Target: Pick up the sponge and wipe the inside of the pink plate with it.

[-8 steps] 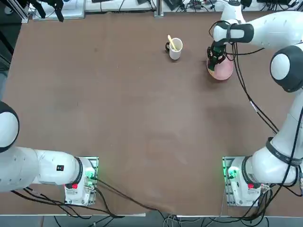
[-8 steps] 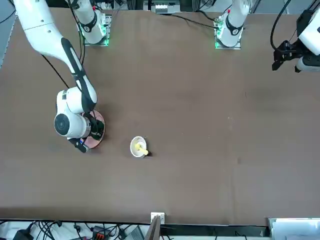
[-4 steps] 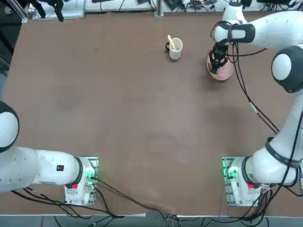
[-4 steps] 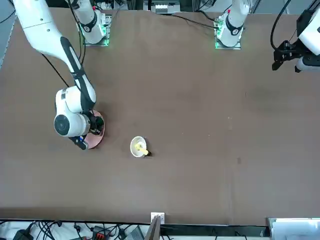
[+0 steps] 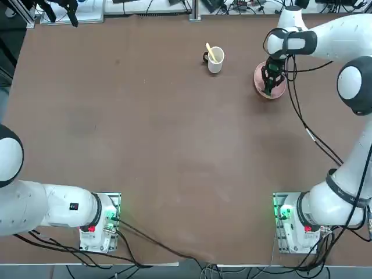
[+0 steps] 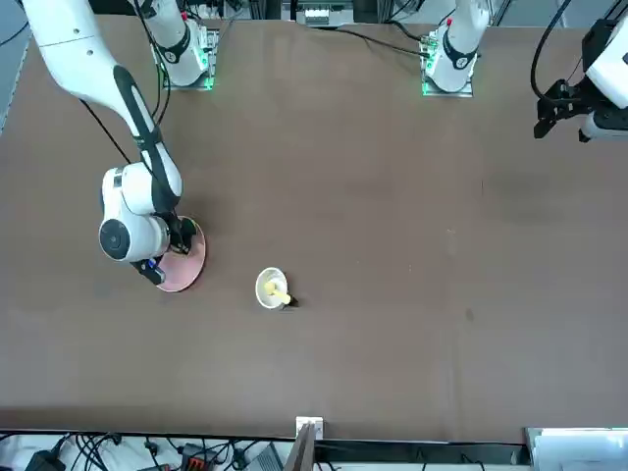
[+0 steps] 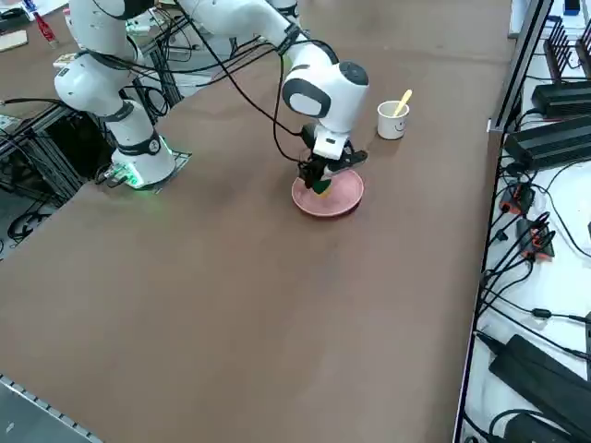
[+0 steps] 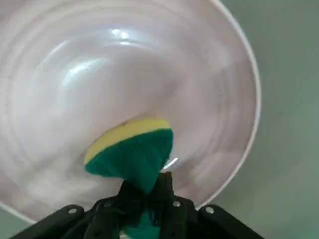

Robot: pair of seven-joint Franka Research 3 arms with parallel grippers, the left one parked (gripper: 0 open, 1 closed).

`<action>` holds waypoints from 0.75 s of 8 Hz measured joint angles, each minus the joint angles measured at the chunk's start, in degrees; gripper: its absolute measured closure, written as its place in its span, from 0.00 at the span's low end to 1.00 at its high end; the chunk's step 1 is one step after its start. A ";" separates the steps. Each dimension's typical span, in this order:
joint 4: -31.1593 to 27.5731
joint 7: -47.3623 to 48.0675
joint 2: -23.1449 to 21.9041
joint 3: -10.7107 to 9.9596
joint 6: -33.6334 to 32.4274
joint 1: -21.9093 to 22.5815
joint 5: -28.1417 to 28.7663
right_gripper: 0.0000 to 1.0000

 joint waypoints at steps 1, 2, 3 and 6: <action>-0.46 0.00 -0.29 -0.45 -0.15 0.00 -0.46 0.90; -0.77 0.00 -0.50 -0.73 -0.27 0.00 -1.32 0.90; -1.04 0.00 -0.68 -1.16 -0.35 -0.01 -2.33 0.90; -1.24 0.00 -0.84 -1.95 0.11 -0.36 -4.63 0.90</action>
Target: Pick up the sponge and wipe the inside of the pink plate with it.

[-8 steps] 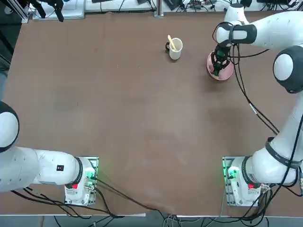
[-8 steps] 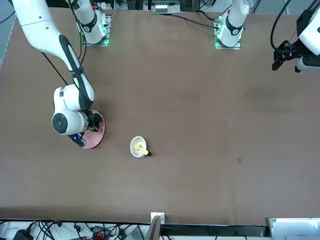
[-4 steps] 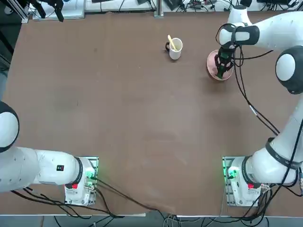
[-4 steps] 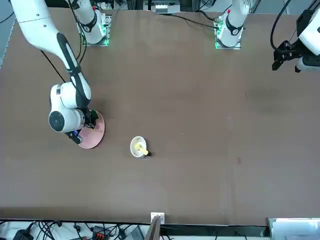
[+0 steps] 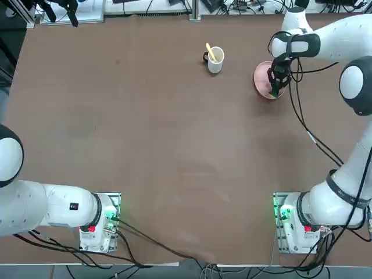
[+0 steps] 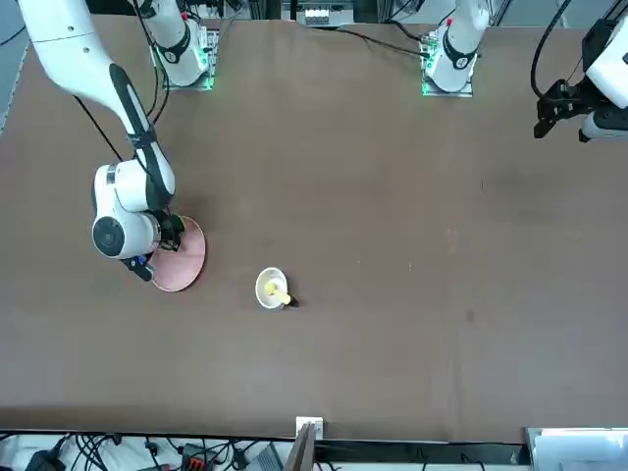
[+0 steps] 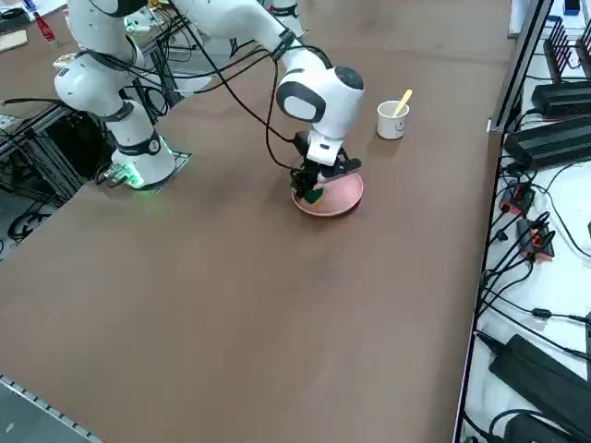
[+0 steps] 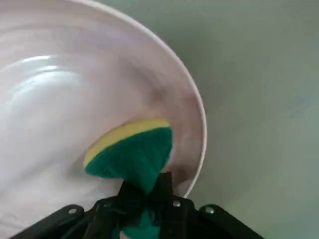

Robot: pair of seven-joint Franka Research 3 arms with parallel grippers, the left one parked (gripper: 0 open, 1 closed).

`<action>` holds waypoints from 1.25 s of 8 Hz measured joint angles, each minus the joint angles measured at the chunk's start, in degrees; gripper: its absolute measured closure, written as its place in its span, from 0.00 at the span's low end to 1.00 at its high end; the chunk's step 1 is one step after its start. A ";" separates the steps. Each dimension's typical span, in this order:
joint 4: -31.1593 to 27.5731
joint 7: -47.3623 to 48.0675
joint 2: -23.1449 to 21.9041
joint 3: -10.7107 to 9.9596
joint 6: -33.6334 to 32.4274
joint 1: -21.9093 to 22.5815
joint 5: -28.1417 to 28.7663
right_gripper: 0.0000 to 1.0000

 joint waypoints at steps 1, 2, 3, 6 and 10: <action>-0.01 0.00 -0.03 -0.12 0.84 -0.39 -0.42 0.90; 0.03 0.00 -0.03 -0.24 1.85 -0.79 -0.76 0.90; 0.20 0.00 0.01 -0.38 2.81 -0.94 -0.86 0.90; 2.87 0.02 1.53 -0.28 5.09 -0.92 -0.89 0.90; 7.39 0.30 4.17 0.16 6.67 2.05 6.14 0.90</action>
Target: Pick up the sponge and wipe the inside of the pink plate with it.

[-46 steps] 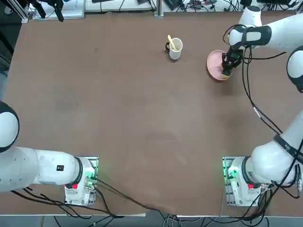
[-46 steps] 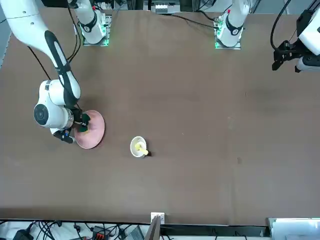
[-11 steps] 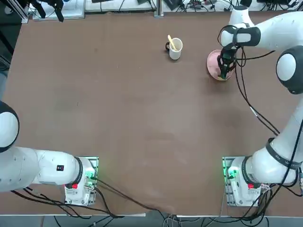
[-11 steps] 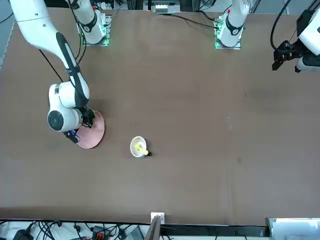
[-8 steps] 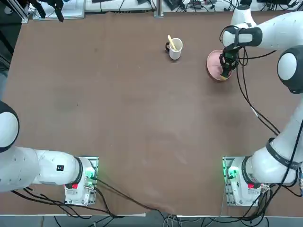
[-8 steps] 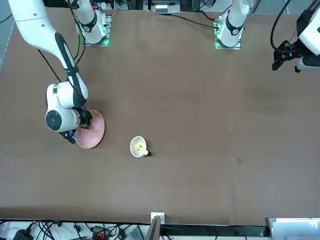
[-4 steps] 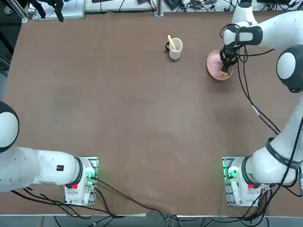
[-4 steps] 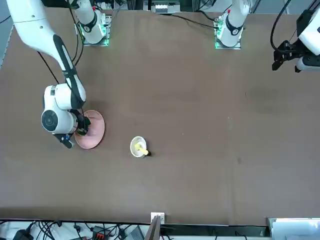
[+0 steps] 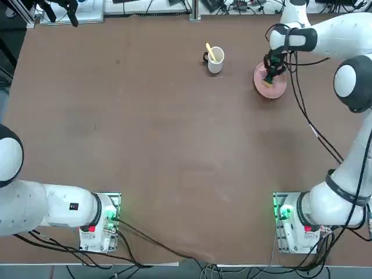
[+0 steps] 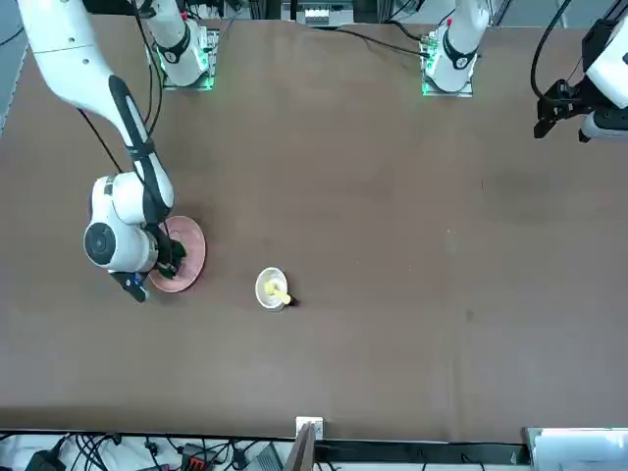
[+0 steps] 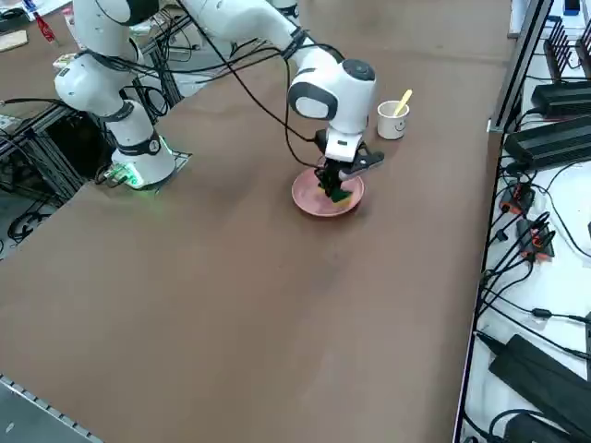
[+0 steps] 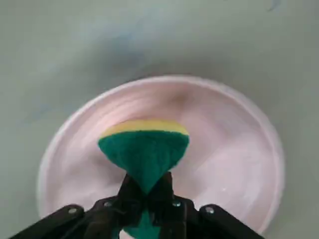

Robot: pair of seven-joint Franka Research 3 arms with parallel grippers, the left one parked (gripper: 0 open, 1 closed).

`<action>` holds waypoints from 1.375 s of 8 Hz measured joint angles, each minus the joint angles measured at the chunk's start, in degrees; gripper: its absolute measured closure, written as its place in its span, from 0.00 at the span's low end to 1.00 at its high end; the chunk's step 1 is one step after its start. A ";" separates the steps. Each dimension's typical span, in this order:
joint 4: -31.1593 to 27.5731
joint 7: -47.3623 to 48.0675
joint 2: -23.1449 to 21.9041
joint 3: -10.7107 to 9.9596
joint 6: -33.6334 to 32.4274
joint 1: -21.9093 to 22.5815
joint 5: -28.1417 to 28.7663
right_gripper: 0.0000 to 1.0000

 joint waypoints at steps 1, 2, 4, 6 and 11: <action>0.82 0.19 0.57 0.04 0.12 1.48 1.91 0.90; 1.13 1.15 0.82 0.03 0.14 2.70 2.58 0.90; 1.27 2.94 0.80 -0.26 -1.09 3.46 2.58 0.90; 1.62 3.20 0.64 -0.27 -7.06 3.61 2.56 0.90; 0.76 3.22 0.37 -1.28 -14.03 3.52 -1.68 0.90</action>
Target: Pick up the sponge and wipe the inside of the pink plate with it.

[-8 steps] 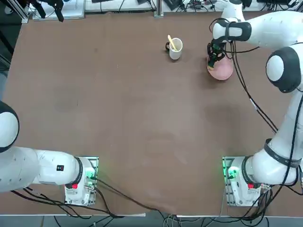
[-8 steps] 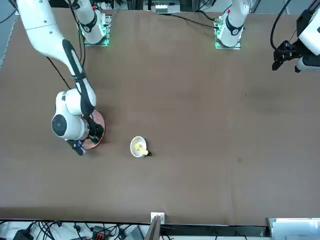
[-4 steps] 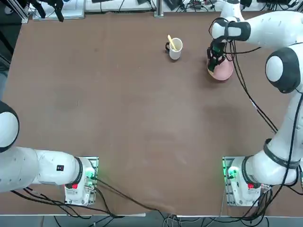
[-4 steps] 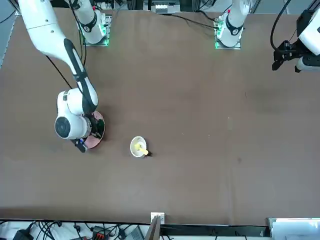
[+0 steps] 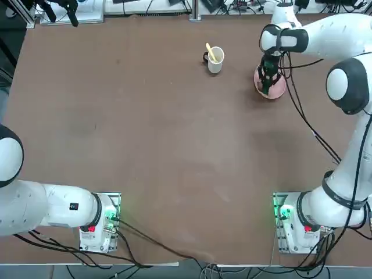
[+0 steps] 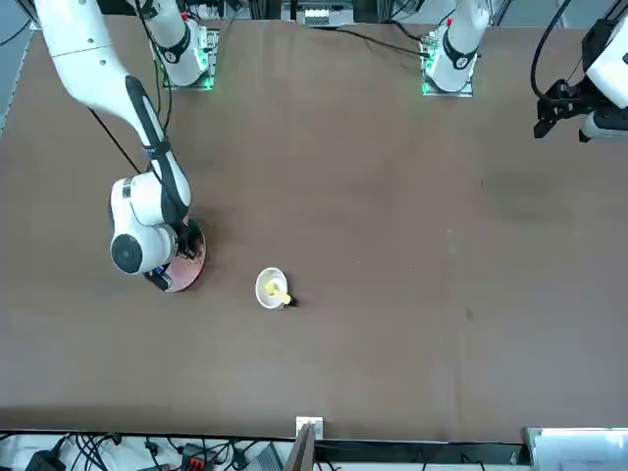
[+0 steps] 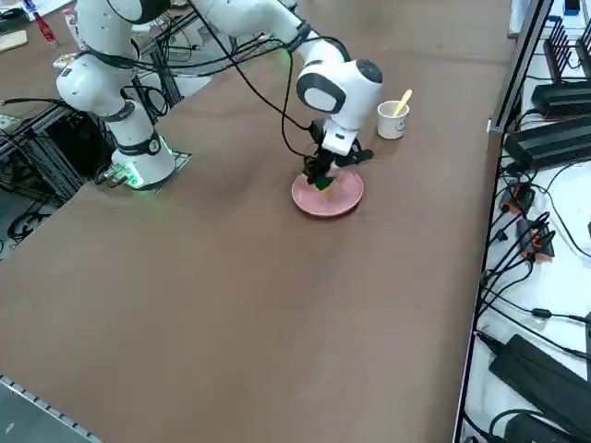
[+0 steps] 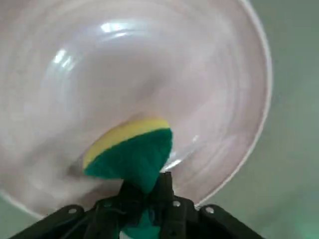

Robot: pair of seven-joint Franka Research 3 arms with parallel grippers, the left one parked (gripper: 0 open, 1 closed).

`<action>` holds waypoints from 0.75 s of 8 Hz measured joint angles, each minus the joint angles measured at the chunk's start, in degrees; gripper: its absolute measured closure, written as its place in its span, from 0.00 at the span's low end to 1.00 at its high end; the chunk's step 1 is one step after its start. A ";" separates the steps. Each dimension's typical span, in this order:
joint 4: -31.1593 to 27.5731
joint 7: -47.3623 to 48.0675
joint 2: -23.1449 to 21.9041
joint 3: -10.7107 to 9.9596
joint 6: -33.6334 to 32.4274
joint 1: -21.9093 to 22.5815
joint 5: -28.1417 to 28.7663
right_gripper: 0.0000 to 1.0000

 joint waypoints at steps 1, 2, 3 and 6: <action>-0.31 0.00 -0.15 -0.18 -0.61 -0.05 -1.20 0.90; -0.68 0.00 -0.33 -0.36 -0.88 -0.06 -2.40 0.90; -1.02 0.00 -0.48 -0.60 -1.09 -0.15 -3.64 0.90; -1.82 0.00 -0.73 -0.79 -0.92 -1.80 -9.39 0.90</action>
